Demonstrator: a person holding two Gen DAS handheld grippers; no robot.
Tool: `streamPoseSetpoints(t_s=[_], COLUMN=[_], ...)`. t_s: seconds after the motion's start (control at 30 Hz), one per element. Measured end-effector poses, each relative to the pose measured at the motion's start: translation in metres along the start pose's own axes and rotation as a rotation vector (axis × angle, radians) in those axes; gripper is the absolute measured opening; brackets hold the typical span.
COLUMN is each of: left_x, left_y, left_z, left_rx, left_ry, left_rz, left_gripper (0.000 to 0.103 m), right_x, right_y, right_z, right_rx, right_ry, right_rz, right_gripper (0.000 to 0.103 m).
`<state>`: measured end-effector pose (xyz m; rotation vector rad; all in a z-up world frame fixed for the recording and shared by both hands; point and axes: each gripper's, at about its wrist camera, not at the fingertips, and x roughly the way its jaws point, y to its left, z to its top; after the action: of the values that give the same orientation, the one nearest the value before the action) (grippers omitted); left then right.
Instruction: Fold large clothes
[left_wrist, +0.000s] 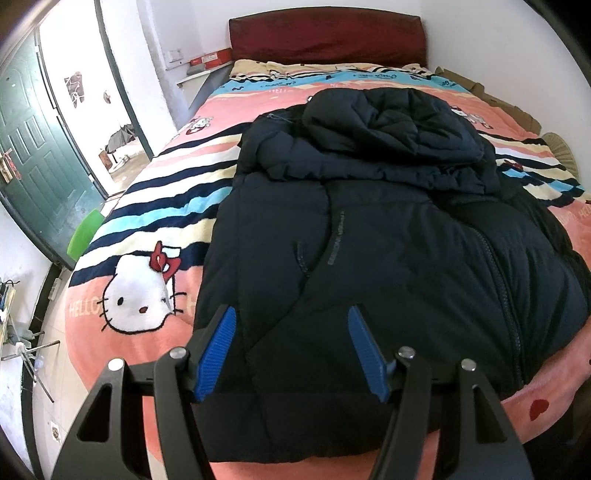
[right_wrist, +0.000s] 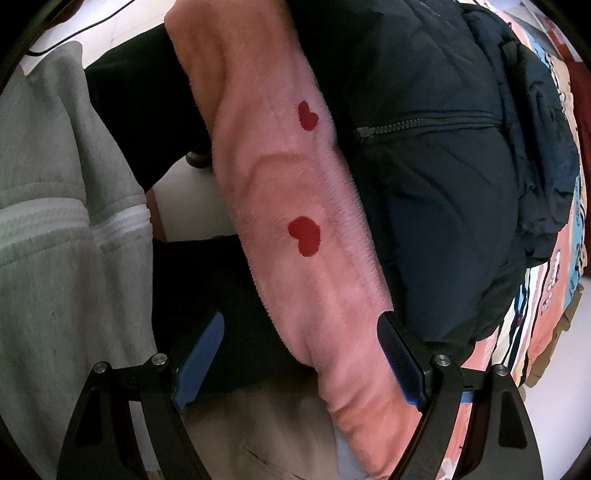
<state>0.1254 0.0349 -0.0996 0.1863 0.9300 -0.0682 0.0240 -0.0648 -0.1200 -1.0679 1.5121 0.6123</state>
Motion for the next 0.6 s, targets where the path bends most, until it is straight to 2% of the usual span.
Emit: streamPoseSetpoints(t_s=[0.6], left_x=[0.0016], left_y=[0.0007], left_z=[0.0008], left_rx=[-0.001], left_ry=[-0.002], left_rz=[0.001], left_gripper=[0.062], right_x=[0.0022], right_y=[0.0007], right_z=[-0.0014], right_rx=[0.01], right_ry=[0.008], right_rz=[0.01], right_gripper=[0.084])
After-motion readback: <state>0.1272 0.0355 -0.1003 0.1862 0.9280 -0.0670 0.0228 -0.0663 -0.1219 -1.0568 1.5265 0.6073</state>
